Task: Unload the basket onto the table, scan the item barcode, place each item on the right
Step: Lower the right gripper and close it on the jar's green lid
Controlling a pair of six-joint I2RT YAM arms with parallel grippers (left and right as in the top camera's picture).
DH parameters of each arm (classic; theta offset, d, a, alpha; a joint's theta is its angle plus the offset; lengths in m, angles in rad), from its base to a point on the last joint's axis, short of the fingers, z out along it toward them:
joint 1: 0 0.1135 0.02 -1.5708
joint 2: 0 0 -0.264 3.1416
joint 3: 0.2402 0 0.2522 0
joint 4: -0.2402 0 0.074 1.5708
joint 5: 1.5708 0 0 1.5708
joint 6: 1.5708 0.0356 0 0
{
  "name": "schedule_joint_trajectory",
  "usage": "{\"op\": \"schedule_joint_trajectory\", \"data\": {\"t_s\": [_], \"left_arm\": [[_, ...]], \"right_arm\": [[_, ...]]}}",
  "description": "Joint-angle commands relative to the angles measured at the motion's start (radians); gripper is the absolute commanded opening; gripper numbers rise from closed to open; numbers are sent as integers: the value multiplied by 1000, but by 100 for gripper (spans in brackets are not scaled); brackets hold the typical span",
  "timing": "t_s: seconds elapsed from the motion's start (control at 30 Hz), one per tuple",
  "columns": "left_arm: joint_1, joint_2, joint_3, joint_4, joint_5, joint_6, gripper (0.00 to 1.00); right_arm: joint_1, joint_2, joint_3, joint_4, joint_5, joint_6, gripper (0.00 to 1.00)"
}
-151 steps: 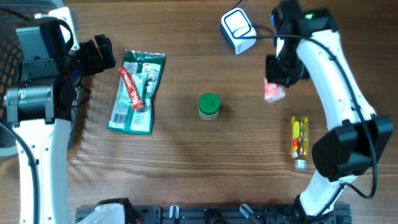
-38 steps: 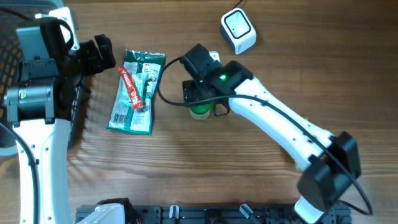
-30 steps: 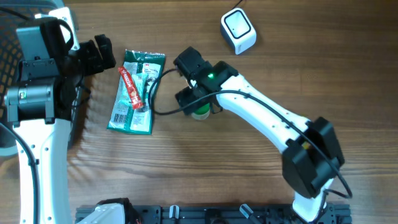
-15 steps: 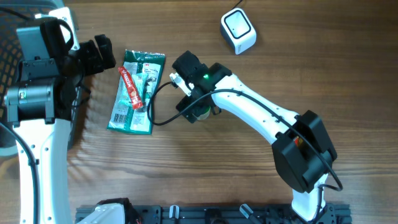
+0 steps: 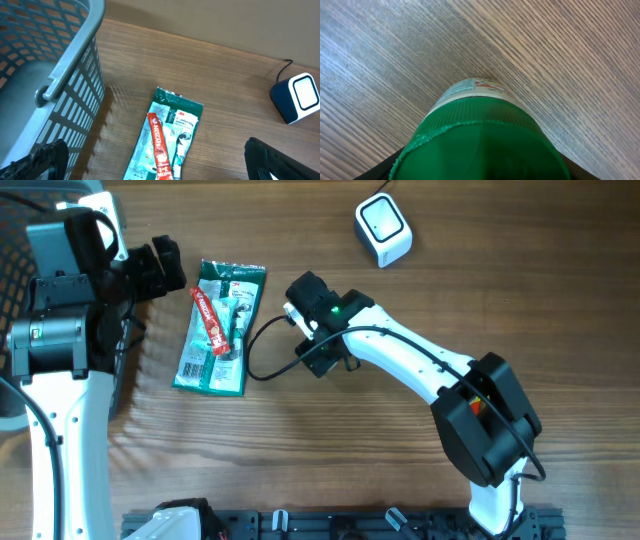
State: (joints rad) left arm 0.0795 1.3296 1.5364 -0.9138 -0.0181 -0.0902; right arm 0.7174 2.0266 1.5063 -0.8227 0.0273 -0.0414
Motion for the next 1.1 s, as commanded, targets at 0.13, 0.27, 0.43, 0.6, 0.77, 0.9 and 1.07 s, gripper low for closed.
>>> {"op": "schedule_joint_trajectory", "data": {"t_s": [0.13, 0.27, 0.43, 0.6, 0.77, 0.9, 1.07], "left_arm": [[3, 2, 8, 2, -6, 8, 100], [3, 2, 8, 2, -6, 8, 100], [3, 2, 8, 2, -6, 8, 100], [3, 2, 8, 2, -6, 8, 100], [3, 2, 8, 2, -6, 8, 100], [3, 2, 8, 2, -6, 8, 100], [3, 2, 8, 2, -6, 8, 100]], "right_arm": [[-2, 14, -7, -3, 9, 394, 63], [-2, 13, -7, -58, -12, 771, 64], [-2, 13, -7, -74, -73, 802, 91], [-48, 1, 13, -85, -62, 728, 100], [-100, -2, 13, -72, -61, 586, 100], [-115, -2, 13, -28, -62, 586, 100], [-115, -2, 12, 4, -63, 530, 100]]}}
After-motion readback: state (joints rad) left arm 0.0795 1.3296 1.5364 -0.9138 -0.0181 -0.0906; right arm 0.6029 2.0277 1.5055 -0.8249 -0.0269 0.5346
